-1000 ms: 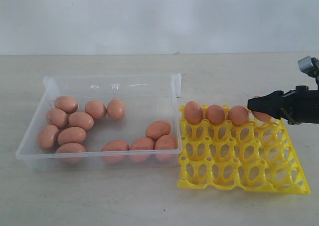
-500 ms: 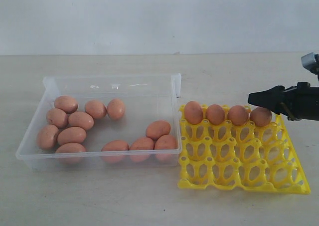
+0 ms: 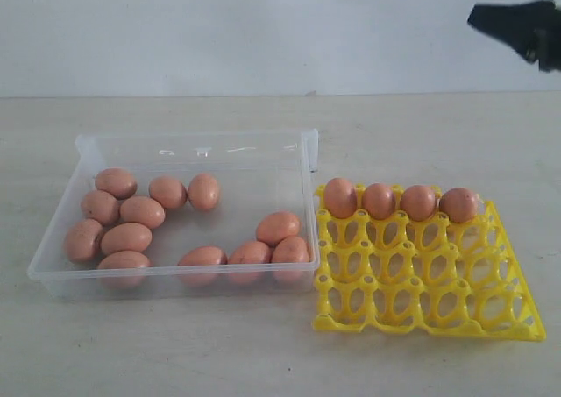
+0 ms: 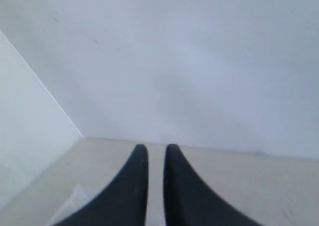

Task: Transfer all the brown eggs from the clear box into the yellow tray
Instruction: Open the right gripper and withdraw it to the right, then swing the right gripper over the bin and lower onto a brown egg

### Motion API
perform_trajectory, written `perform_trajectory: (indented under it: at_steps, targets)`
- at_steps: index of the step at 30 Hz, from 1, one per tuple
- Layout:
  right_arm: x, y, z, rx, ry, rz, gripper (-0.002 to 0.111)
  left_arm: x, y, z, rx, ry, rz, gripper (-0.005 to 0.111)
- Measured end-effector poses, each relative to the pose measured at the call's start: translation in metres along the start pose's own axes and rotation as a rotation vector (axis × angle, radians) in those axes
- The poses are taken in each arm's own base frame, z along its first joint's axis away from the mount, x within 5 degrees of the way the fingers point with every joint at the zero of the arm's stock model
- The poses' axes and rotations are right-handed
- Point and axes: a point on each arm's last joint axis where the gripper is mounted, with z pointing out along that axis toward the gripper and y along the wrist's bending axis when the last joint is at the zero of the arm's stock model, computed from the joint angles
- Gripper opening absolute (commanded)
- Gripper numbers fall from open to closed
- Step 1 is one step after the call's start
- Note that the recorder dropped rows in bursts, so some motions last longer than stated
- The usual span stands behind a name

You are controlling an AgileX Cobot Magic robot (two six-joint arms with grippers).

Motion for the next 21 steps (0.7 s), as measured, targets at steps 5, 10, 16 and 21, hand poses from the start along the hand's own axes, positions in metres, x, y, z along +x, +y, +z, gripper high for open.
perform_trajectory:
  at_steps: [5, 10, 16, 21]
  targets:
    - [-0.04, 0.066, 0.023, -0.176, -0.041, -0.091, 0.0, 0.0, 0.0, 0.0, 0.0, 0.0, 0.0, 0.022]
    - [-0.025, 0.157, 0.06, -0.368, 0.122, -0.256, 0.0, 0.0, 0.0, 0.0, 0.0, 0.0, 0.0, 0.022]
    - [0.039, 0.233, 0.1, -0.091, 0.369, -0.663, 0.0, 0.0, 0.0, 0.0, 0.0, 0.0, 0.0, 0.022]
    - [0.059, 0.25, 0.12, 0.339, 0.306, -0.919, 0.0, 0.0, 0.0, 0.0, 0.0, 0.0, 0.0, 0.022]
